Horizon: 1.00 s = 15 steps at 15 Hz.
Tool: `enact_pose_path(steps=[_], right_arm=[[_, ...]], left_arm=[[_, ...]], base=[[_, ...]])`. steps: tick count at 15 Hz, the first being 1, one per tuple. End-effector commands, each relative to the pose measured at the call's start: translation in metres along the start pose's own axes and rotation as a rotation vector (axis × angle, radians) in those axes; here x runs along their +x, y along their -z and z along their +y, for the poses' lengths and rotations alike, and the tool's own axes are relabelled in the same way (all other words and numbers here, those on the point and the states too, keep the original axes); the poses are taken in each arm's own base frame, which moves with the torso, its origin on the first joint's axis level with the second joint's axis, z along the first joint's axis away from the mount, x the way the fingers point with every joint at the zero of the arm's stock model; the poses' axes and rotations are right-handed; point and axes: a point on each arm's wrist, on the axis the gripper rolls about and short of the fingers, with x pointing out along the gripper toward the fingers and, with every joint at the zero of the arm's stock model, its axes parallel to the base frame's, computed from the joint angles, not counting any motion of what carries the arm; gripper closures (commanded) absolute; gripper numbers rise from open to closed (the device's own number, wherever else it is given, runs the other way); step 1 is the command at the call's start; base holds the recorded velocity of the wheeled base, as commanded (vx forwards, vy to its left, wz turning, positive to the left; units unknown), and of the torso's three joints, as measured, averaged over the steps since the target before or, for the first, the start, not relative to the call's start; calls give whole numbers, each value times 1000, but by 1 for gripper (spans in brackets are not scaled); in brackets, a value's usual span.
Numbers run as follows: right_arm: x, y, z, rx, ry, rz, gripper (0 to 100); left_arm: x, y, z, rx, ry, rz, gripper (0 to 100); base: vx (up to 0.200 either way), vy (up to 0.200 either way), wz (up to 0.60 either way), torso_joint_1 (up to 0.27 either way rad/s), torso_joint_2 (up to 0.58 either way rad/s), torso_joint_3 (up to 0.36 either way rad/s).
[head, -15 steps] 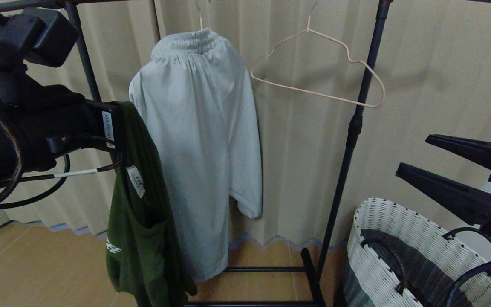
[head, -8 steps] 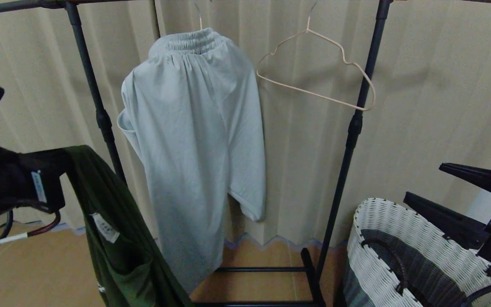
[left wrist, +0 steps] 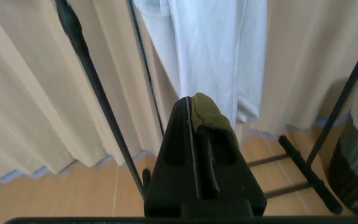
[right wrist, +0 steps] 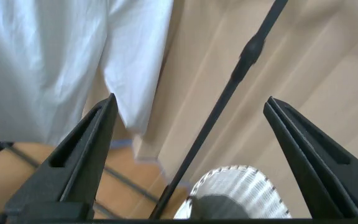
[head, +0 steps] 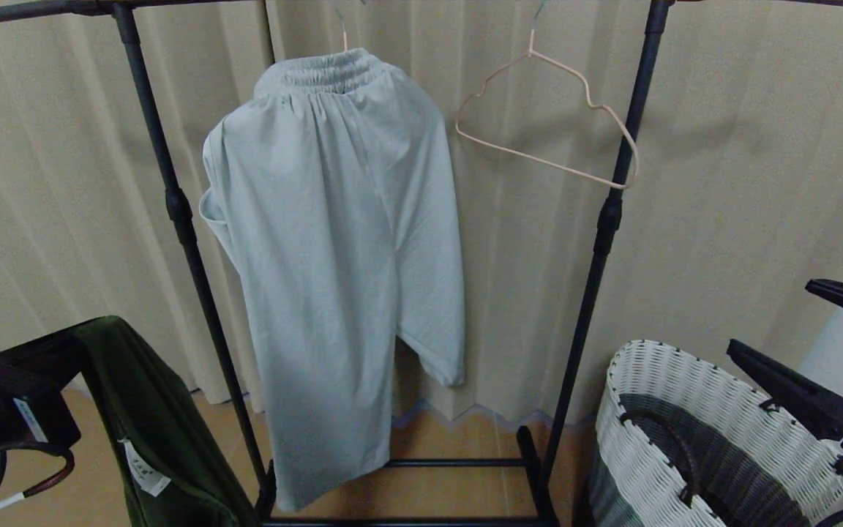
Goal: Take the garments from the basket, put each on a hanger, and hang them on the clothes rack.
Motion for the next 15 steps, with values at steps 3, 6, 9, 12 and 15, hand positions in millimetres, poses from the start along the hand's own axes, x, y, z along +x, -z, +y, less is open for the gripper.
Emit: enact_pose_path(steps=[3,6,9,12,15], right_arm=[[-4,-3,-6,3,52,-42,0],[-2,1,-6,22,48,-21,0],[1,6,-5,29,41,4,0],[-11,11,-1,35,51,-3,0],[-19,17,2,76,51,1,0]], left_arm=[[-2,3,2,-17,28,-24,100],[-14,-4,4,-16,14,-81,100],[-26,-12,5,-7,7,-144,100],[-26,-14,5,-9,4,-154,100],[-24,-13,8,-14,-19,-138,100]], base=[[0,0,0,0,0,0],[0,0,0,0,0,0],[0,0,0,0,0,0],[0,0,0,0,0,0],[0,0,0,0,0,0]])
